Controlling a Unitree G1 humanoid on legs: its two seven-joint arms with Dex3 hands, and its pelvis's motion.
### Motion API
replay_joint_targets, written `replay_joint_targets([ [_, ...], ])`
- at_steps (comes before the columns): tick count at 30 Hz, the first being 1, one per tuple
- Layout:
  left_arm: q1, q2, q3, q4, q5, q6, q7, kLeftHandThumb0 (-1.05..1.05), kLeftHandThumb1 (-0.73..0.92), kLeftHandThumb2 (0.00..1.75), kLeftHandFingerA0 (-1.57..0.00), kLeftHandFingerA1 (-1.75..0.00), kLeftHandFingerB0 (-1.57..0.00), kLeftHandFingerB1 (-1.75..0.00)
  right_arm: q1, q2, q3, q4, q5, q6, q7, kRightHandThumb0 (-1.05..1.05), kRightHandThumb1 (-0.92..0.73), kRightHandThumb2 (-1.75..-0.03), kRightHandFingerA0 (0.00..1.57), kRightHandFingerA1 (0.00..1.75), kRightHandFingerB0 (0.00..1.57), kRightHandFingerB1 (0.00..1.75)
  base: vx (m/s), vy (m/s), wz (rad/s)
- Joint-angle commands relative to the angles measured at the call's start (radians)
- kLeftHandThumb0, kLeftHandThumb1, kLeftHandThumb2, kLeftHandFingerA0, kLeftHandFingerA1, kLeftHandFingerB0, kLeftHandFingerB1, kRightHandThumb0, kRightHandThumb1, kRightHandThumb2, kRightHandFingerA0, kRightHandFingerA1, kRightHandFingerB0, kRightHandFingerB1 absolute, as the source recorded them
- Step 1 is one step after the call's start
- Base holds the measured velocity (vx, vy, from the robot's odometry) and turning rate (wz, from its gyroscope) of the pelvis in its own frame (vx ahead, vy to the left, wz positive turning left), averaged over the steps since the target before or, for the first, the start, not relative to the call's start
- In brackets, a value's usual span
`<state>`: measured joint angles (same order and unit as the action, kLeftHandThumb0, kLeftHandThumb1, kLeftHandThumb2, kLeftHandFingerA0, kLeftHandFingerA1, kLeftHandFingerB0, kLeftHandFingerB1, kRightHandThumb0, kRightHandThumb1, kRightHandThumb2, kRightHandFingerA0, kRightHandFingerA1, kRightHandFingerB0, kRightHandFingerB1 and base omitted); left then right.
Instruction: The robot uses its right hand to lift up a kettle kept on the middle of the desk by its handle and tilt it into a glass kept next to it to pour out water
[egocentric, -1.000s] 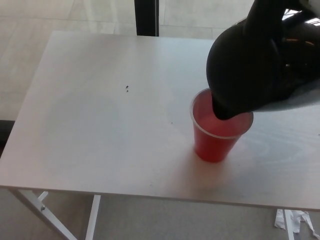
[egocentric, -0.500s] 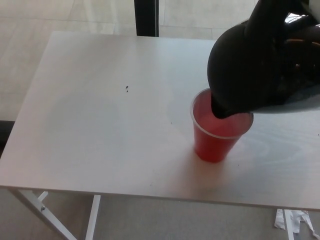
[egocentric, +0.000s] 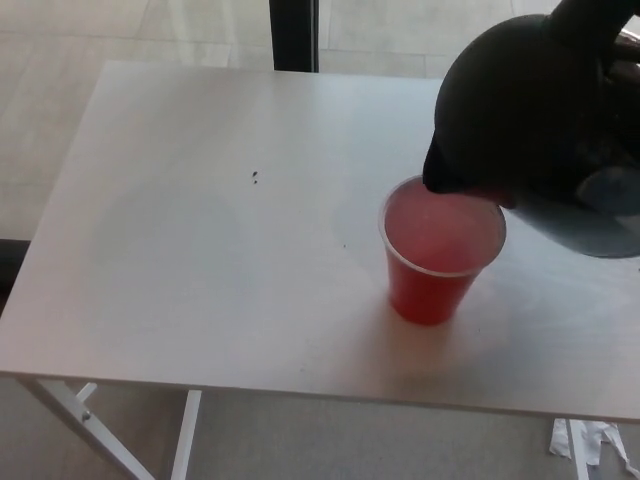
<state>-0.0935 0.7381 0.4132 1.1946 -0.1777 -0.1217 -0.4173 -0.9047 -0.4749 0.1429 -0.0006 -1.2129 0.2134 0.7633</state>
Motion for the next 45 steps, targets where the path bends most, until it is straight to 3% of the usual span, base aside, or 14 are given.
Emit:
replay_joint_targets([
  [1, 0.023, 0.008, 0.012, 0.002, -0.014, 0.015, 0.004, -0.81, 0.92, 0.7, -0.53, -0.5, -0.38, -0.41, 0.003, 0.026, -0.146, 0.006, 0.103, 0.221, 0.011, -0.33, -0.7, -0.85, 0.83, 1.61, 0.73, 1.07, 0.0, 0.0, 0.0],
  [2, 0.025, 0.009, 0.007, -0.001, -0.008, 0.017, 0.01, -0.8, 0.92, 0.71, -0.54, -0.5, -0.38, -0.41, 0.003, 0.031, -0.161, 0.009, 0.108, 0.246, 0.023, -0.29, -0.65, -0.95, 0.86, 1.72, 0.69, 1.38, 0.0, 0.0, 0.0],
  [3, 0.026, 0.009, 0.011, 0.005, -0.012, 0.015, 0.008, -0.81, 0.92, 0.7, -0.55, -0.52, -0.38, -0.41, 0.023, 0.018, -0.195, 0.012, 0.151, 0.23, 0.012, -0.35, -0.73, -0.73, 0.87, 1.62, 0.67, 0.9, 0.0, 0.0, 0.0],
  [6, 0.032, 0.01, 0.005, 0.004, -0.004, 0.006, 0.008, -0.81, 0.92, 0.71, -0.53, -0.51, -0.38, -0.41, 0.07, 0.033, -0.285, 0.024, 0.225, 0.262, -0.023, -0.28, -0.72, -0.73, 0.79, 1.41, 0.61, 0.79, 0.0, 0.0, 0.0],
  [10, 0.033, 0.01, 0.018, 0.012, -0.02, 0.021, 0.002, -0.81, 0.92, 0.72, -0.52, -0.51, -0.36, -0.41, 0.107, 0.065, -0.323, 0.03, 0.251, 0.284, -0.061, -0.23, -0.55, -0.99, 0.89, 1.75, 0.72, 1.45, 0.0, 0.0, 0.0],
  [15, 0.046, 0.003, 0.019, 0.011, -0.018, 0.012, 0.002, -0.82, 0.92, 0.73, -0.52, -0.49, -0.36, -0.41, 0.222, 0.13, -0.439, 0.024, 0.357, 0.293, -0.127, -0.29, -0.59, -0.86, 0.87, 1.55, 0.83, 0.95, 0.0, 0.0, 0.0],
  [28, 0.058, -0.007, 0.032, 0.016, -0.031, 0.008, -0.003, -0.8, 0.92, 0.72, -0.52, -0.49, -0.36, -0.4, 0.41, 0.355, -0.673, 0.073, 0.529, 0.257, -0.434, -0.24, -0.39, -1.16, 0.96, 1.75, 0.78, 1.56, 0.0, 0.0, 0.0],
  [33, 0.068, -0.01, 0.028, 0.012, -0.025, 0.01, 0.002, -0.81, 0.92, 0.71, -0.53, -0.49, -0.37, -0.4, 0.438, 0.446, -0.734, 0.065, 0.545, 0.339, -0.494, -0.31, -0.6, -0.76, 0.9, 1.75, 0.59, 1.41, 0.0, 0.0, 0.0],
  [36, 0.068, -0.011, 0.025, 0.016, -0.02, 0.002, 0.007, -0.82, 0.92, 0.71, -0.54, -0.49, -0.37, -0.4, 0.477, 0.46, -0.744, 0.092, 0.571, 0.262, -0.537, -0.2, -0.5, -1.08, 0.95, 1.75, 0.79, 1.48, 0.0, 0.0, 0.0],
  [37, 0.068, -0.012, 0.03, 0.017, -0.025, 0.003, 0.005, -0.82, 0.92, 0.72, -0.54, -0.5, -0.38, -0.41, 0.493, 0.464, -0.739, 0.094, 0.576, 0.233, -0.551, -0.3, -0.46, -1.15, 1.25, 1.4, 1.02, 1.24, 0.0, 0.0, 0.0],
  [38, 0.07, -0.013, 0.029, 0.014, -0.024, 0.001, 0.008, -0.81, 0.92, 0.72, -0.54, -0.5, -0.39, -0.41, 0.51, 0.466, -0.743, 0.099, 0.596, 0.197, -0.554, -0.23, -0.45, -1.24, 1.01, 1.75, 0.87, 1.53, 0.0, 0.0, 0.0],
  [42, 0.07, -0.016, 0.033, 0.008, -0.028, 0.006, 0.005, -0.83, 0.92, 0.72, -0.53, -0.5, -0.36, -0.4, 0.544, 0.491, -0.751, 0.092, 0.633, 0.149, -0.602, -0.24, -0.42, -1.26, 0.96, 1.75, 0.8, 1.53, 0.0, 0.0, 0.0],
  [43, 0.066, -0.019, 0.032, 0.014, -0.027, 0.006, 0.01, -0.79, 0.75, 1.13, -0.51, -0.61, -0.34, -0.53, 0.554, 0.494, -0.755, 0.092, 0.65, 0.133, -0.605, -0.22, -0.43, -1.27, 0.96, 1.75, 0.8, 1.56, 0.0, 0.0, 0.0],
  [45, 0.064, -0.019, 0.036, 0.015, -0.029, 0.015, 0.007, -0.81, 0.92, 0.72, -0.54, -0.48, -0.37, -0.4, 0.581, 0.487, -0.754, 0.089, 0.681, 0.086, -0.596, -0.19, -0.38, -1.34, 0.99, 1.75, 0.85, 1.52, 0.0, 0.0, 0.0],
])
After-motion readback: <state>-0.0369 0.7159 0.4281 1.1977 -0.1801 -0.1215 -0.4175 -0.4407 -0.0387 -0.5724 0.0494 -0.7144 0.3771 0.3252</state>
